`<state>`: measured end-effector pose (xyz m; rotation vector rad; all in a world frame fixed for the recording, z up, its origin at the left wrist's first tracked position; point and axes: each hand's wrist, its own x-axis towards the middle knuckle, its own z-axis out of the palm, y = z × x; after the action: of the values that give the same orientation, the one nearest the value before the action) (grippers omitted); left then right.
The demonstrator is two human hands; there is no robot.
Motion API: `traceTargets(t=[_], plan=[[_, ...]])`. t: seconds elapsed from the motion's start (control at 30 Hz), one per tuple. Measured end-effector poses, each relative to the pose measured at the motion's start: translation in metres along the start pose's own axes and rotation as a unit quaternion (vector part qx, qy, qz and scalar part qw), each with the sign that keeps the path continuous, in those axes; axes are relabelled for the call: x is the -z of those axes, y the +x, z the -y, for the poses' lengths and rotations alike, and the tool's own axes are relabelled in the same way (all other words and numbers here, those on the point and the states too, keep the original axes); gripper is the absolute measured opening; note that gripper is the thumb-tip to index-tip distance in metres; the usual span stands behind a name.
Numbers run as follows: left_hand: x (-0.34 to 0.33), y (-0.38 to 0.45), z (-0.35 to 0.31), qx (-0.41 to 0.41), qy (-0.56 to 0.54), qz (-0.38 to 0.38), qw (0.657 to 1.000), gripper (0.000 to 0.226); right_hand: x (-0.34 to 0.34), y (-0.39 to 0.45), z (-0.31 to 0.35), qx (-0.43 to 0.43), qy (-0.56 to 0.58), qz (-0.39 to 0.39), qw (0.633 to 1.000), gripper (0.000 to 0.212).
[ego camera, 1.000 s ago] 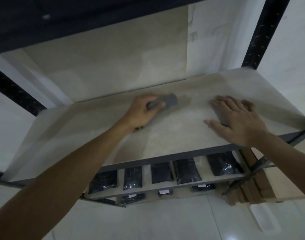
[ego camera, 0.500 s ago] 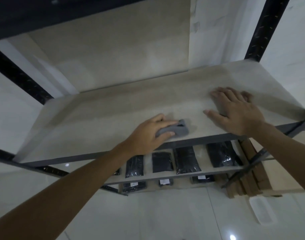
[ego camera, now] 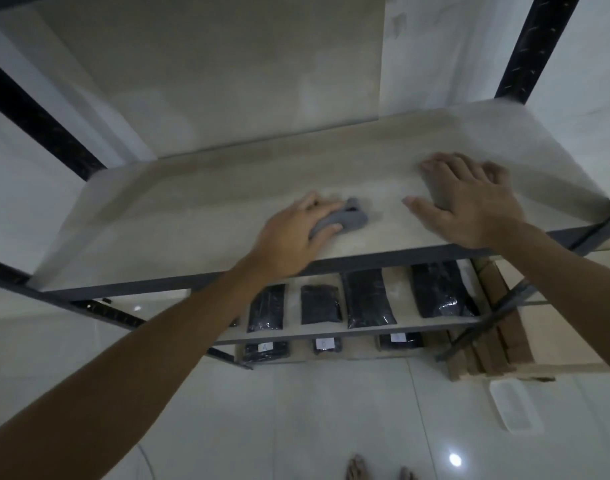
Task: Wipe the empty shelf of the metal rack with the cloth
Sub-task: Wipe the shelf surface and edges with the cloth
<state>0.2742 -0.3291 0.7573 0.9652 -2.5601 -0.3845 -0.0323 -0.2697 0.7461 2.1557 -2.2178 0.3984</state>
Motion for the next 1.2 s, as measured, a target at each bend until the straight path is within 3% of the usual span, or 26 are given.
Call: traceTargets(t=[0.13,0.2,0.3,0.4,0.53,0.7,0.77,0.9,0.97,1.2], plan=[[0.003,-0.032,-0.026,-0.068,-0.082,0.09,0.99,0.042,0.006,0.001,0.0,-0.013,0.011,0.003,1.0,0.068],[0.016,-0.025,-0.011,-0.063,-0.1,0.055,0.991,0.038,0.005,0.001,0.0,-0.014,0.011,0.01,1.0,0.069],[0.034,0.006,0.033,0.041,-0.048,-0.067,0.996,0.037,0.003,0.0,-0.001,-0.012,0.008,0.012,1.0,0.068],[0.021,0.013,0.052,0.084,0.03,-0.042,0.995,0.04,0.0,0.001,-0.003,-0.016,0.007,0.008,1.0,0.069],[0.004,-0.018,0.022,0.059,0.047,-0.051,0.996,0.045,-0.001,0.001,-0.003,-0.008,0.011,0.007,1.0,0.069],[0.004,-0.053,-0.029,0.028,-0.055,0.035,0.998,0.044,0.014,0.002,0.002,-0.027,0.025,0.029,0.999,0.074],[0.013,-0.05,-0.034,0.02,-0.095,0.028,0.995,0.043,0.02,0.002,0.004,-0.034,0.029,0.051,0.998,0.074],[0.045,-0.003,-0.008,0.038,-0.086,-0.059,0.994,0.044,0.034,-0.001,-0.01,-0.027,0.047,0.076,0.996,0.068],[0.051,0.034,0.015,0.081,-0.036,-0.062,0.994,0.052,0.039,-0.004,-0.029,-0.045,0.032,0.075,0.996,0.066],[0.012,0.151,0.056,0.227,0.082,-0.052,0.969,0.045,0.019,-0.026,-0.07,-0.08,0.031,0.039,0.995,0.062]])
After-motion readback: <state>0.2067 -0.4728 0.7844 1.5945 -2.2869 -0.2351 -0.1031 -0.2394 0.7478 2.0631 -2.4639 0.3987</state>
